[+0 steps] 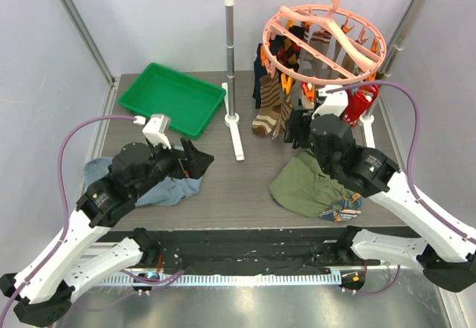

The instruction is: Remove the socks clipped to the hanger

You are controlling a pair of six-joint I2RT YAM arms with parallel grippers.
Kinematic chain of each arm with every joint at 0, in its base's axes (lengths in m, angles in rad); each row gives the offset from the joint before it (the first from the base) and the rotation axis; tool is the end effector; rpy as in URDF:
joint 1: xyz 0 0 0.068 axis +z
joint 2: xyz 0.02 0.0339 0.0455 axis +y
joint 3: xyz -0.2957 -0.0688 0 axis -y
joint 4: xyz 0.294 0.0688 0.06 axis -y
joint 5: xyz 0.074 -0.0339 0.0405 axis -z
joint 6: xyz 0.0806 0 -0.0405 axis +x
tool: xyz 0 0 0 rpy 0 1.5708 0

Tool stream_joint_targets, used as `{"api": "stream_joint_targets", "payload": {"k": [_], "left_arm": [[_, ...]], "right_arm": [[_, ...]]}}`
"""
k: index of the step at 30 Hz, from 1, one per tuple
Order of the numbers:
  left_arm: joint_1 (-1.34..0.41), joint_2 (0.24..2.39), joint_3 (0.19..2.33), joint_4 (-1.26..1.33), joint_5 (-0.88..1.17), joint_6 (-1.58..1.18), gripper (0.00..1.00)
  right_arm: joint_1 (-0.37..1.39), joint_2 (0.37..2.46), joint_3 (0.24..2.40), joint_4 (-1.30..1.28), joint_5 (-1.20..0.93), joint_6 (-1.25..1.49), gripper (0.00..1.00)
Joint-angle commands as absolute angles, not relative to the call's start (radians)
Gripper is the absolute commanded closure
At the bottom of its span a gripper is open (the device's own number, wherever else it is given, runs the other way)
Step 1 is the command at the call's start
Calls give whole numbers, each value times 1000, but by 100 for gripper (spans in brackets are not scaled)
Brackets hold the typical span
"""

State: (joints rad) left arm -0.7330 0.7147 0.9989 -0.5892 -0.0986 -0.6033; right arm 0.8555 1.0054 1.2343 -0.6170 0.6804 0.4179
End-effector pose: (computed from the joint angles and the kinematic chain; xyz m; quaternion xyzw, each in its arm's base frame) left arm 0.1607 -0.1340 0.4010 0.0231 0.8055 -0.3348 0.4883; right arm 0.2093 0.1636 0.4366 0.0117 0.8043 0.0897 0.5873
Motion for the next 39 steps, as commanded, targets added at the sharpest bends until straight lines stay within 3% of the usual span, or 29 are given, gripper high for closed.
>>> {"api": "stream_joint_targets", "payload": {"k": [1, 3, 9, 18, 25, 28, 31, 32, 39], "left_arm": [[-736, 712, 983, -512, -71, -601, 0], [-736, 718, 980, -503, -71, -595, 0], [-736, 747, 1006, -515, -71, -572, 0], [-736, 719, 1011, -542, -89, -560, 0], [-736, 733, 1022, -515, -83, -537, 0], [-736, 745, 1019, -502, -80, -514, 0], [-736, 764, 997, -457, -83, -488, 0], [-736, 772, 993, -430, -84, -486, 0], [-736, 896, 980, -266, -60, -482, 0]], "right_arm": [[842, 1055, 1345, -603, 775, 316, 31], [824, 1106, 1382, -604, 776, 311, 39], [703, 1198, 1407, -580, 631, 337, 46], [698, 1249, 1301, -379, 629, 334, 38], [699, 1318, 1236, -261, 661, 290, 40], [698, 1345, 1238, -229, 673, 287, 53], [698, 1355, 1255, -227, 631, 298, 79], [699, 1358, 1265, -250, 614, 304, 99], [699, 1295, 1308, -317, 497, 345, 99]]}}
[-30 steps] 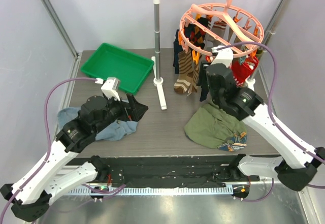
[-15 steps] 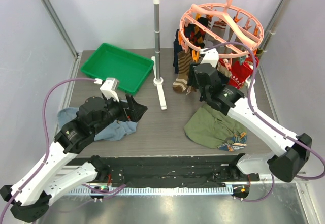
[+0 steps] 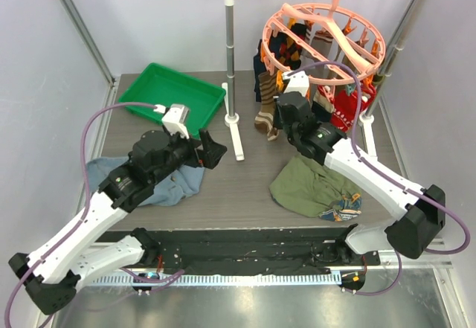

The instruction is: Remove the socks clipped to the hanger

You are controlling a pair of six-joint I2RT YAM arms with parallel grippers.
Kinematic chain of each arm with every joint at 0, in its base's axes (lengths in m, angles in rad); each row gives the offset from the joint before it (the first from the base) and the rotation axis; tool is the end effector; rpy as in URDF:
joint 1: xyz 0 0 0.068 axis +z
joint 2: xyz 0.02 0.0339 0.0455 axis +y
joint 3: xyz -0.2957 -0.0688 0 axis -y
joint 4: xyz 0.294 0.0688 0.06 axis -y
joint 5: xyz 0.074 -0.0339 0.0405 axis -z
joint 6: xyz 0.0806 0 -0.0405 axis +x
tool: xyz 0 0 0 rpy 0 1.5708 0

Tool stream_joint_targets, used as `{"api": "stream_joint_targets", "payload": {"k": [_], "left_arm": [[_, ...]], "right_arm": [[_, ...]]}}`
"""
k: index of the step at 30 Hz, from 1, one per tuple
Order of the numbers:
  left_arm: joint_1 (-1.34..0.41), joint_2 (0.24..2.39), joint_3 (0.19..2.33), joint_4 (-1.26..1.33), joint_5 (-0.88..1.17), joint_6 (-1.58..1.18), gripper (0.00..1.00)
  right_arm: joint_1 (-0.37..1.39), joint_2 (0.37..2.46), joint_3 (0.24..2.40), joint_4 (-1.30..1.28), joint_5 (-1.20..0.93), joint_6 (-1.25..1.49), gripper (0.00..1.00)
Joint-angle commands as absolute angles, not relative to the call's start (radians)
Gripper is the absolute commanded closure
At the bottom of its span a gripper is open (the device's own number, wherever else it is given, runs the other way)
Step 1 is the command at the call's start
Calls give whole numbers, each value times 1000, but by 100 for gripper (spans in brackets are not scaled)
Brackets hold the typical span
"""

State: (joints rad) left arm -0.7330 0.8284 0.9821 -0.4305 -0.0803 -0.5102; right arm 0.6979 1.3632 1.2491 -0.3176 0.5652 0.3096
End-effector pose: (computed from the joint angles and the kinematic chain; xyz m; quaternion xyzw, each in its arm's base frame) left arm 0.1900 -0.1624 0.3935 0.0646 0.7950 -0.3247 0.5083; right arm 0.3243 0.2156 0.3695 -0.0085 0.8226 0.0443 0.5669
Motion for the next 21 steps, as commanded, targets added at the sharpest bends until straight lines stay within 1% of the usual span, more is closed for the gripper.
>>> {"api": "stream_joint_targets", "payload": {"k": [1, 7, 10, 12, 17, 21], "left_arm": [[-736, 916, 988, -253, -49, -482, 0], [-736, 1103, 1089, -186, -5, -509, 1], [-738, 1178, 1114, -100, 61, -523, 1], [-741, 1210, 1112, -26, 100, -526, 1], [-755, 1269, 1057, 156, 121, -494, 1], [-759, 1315, 1048, 244, 167, -486, 1]], "right_arm": [[699, 1266, 1305, -324, 486, 354, 99], [698, 1175, 1293, -357, 434, 411, 99], [698, 1128, 1286, -357, 408, 459, 99], [698, 1105, 1281, -356, 397, 483, 99], [699, 1069, 1244, -350, 359, 518, 99], [698, 1049, 1226, -342, 307, 549, 99]]}}
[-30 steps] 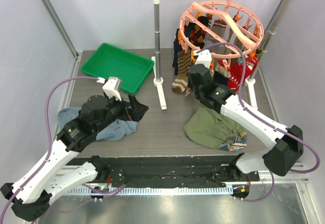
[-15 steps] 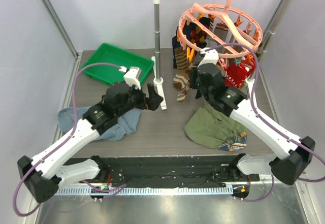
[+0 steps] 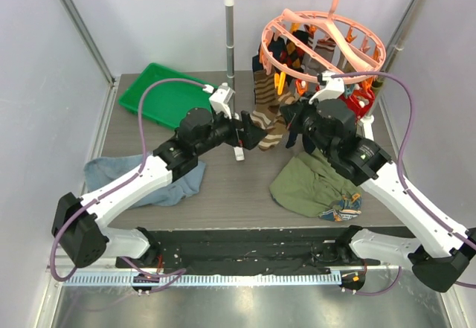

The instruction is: Remove the socks clipped to the hanger

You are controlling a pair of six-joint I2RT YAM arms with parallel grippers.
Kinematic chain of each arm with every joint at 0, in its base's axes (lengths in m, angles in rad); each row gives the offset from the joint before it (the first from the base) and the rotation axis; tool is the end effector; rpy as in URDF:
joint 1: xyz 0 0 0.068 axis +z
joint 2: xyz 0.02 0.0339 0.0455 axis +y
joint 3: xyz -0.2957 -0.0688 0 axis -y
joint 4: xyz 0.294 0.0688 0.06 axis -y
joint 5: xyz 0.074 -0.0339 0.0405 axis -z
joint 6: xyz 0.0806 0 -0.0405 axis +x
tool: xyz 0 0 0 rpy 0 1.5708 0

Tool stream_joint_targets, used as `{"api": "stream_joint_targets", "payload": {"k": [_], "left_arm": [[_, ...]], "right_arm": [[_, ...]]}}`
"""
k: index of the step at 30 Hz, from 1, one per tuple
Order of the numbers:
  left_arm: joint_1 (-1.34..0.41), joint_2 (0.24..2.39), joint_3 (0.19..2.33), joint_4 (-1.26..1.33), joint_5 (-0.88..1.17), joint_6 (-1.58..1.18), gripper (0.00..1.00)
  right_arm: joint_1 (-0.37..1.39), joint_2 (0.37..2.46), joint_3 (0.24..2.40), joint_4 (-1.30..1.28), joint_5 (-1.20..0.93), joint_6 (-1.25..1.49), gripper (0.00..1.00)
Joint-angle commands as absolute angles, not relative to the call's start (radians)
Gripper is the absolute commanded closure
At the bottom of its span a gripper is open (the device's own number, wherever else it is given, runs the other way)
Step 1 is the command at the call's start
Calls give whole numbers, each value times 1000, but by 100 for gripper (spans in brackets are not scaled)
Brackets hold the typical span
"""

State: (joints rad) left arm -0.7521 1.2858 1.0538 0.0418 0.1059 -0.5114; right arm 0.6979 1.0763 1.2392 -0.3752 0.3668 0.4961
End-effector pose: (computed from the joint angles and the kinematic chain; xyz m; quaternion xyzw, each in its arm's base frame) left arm 0.2776 -0.2714 0.3589 0.1259 0.7604 -0.4085 0.4890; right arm 0.2530 0.1744 0.4492 0.0369 0.7726 0.2299 0.5906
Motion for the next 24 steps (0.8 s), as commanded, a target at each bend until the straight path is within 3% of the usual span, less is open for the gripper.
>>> {"api": "stream_joint_targets", "payload": {"k": [1, 9, 15, 24], "left_arm": [[-761, 1324, 1054, 255, 173, -482, 1], [-759, 1394, 1273, 31, 58, -483, 1], [-761, 1523, 1556, -144, 40, -512, 7], [-762, 1681, 1761, -157, 121, -503, 13]], "right_arm": [[698, 1040, 1217, -336, 302, 552, 99], [698, 997, 1123, -279, 298, 505, 99], [699, 971, 1088, -261, 342, 499, 99], [698, 950, 1072, -259, 362, 502, 99]]}}
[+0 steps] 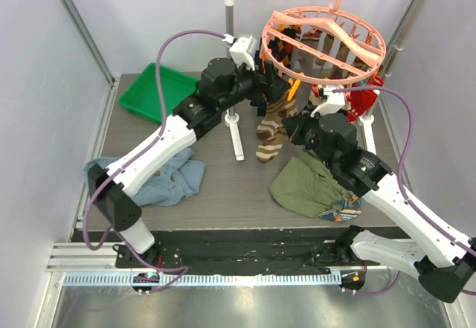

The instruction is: Remove the socks clipped to the hanger

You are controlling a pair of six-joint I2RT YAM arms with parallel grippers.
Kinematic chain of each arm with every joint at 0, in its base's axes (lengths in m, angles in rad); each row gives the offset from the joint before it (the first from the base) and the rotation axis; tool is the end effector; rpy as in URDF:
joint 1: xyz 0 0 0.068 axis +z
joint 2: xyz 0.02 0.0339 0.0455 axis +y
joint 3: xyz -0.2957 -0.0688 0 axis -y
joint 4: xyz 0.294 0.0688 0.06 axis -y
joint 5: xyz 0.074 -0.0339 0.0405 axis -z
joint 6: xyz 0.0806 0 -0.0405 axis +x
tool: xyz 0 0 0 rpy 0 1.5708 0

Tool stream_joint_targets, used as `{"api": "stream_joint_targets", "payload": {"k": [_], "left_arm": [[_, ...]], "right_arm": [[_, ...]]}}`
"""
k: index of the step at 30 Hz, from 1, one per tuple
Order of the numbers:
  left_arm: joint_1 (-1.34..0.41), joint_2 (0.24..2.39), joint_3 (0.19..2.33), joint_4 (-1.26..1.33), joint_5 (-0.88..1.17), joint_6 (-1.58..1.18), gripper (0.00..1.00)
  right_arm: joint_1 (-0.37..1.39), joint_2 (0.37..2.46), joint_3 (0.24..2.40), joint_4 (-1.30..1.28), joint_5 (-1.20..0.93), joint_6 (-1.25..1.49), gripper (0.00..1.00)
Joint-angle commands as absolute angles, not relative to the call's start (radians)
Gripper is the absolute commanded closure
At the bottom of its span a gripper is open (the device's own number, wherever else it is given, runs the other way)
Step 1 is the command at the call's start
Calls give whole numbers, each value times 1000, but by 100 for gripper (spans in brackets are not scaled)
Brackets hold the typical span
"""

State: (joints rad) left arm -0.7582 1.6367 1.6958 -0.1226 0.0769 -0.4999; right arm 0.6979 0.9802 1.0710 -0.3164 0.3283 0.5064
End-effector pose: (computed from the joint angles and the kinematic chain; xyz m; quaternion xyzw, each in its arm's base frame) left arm 0.3468 -0.3369 0.4760 0.1199 0.7192 -0.4250 0.5364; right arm 0.2383 0.1659 0.4119 0.0276 0.7779 0.2428 0.5789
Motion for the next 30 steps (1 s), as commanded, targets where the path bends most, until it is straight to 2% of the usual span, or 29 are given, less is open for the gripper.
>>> {"api": "stream_joint_targets", "payload": {"k": [1, 10, 24, 30], "left_arm": [[-767, 1698, 1781, -155, 126, -489, 14], [-791, 1730, 1825, -147, 115, -453, 17], [-818, 1625, 1767, -156, 29, -434, 12], [-818, 1566, 1743, -156, 81, -428, 11]], "right_arm": [[699, 951, 1072, -256, 364, 497, 99], [698, 951, 1078, -262, 364, 495, 99], [699, 902, 1068, -299, 410, 505, 99], [698, 864, 1042, -315, 406, 489, 99]]}}
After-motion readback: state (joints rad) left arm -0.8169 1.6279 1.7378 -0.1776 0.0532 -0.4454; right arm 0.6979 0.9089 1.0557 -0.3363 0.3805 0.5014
